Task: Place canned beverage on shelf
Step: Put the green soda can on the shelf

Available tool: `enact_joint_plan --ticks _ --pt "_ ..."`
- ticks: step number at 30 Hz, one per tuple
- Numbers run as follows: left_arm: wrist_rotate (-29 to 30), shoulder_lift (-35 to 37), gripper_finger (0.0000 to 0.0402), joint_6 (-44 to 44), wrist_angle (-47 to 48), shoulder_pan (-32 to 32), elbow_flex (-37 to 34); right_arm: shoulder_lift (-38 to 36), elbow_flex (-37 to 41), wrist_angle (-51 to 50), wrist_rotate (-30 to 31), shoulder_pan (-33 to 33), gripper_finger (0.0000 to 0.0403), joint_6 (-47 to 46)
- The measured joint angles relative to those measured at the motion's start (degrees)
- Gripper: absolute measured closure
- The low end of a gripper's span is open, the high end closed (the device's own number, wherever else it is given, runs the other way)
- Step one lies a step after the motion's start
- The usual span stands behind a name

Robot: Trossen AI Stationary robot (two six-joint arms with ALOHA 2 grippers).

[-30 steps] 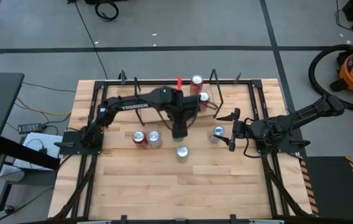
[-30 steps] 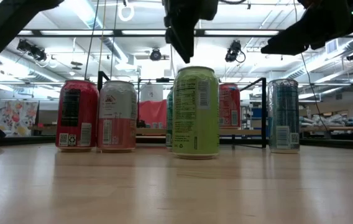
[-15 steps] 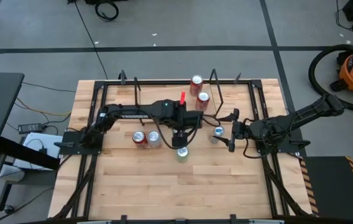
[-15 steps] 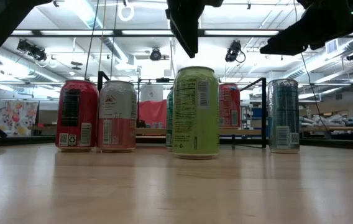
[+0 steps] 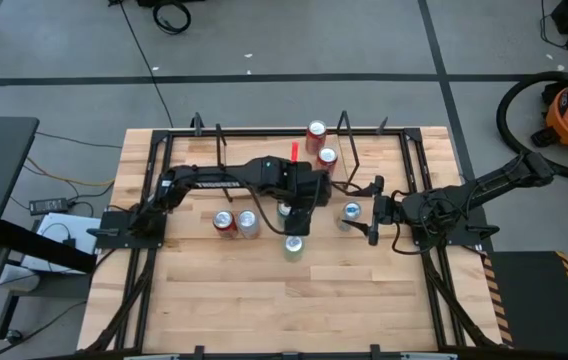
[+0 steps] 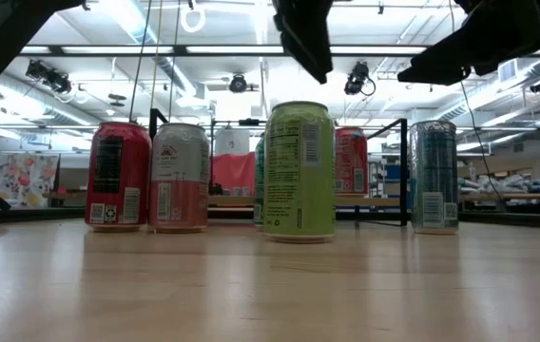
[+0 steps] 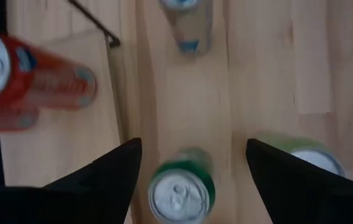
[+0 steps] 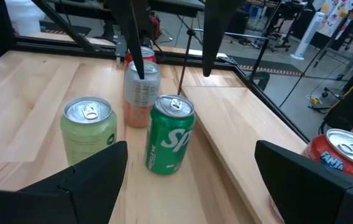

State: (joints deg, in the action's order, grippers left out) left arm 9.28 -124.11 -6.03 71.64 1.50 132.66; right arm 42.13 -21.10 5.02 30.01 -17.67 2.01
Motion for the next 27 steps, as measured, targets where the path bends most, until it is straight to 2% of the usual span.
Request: enact_joint_plan --ticks 5,12,24,27 --pt "0.0 0.0 0.0107 -3.2 -1.9 1.1 0.0 0.0 0.4 0.0 0.0 0.0 0.0039 -0.8" --pt "0.1 0.0 0.0137 -4.1 -1.6 0.9 0.0 0.0 2.8 5.3 -0.1 0.0 0.0039 -1.0" --pt "0.1 0.0 0.0177 -5.1 -3.2 1.0 0.0 0.0 3.0 4.7 -0.1 -1.3 0.0039 -2.3" --pt "1.0 0.4 0.0186 -5.9 -7.2 1.3 -3.5 0.0 3.0 4.6 0.3 -1.7 0.0039 -2.2"
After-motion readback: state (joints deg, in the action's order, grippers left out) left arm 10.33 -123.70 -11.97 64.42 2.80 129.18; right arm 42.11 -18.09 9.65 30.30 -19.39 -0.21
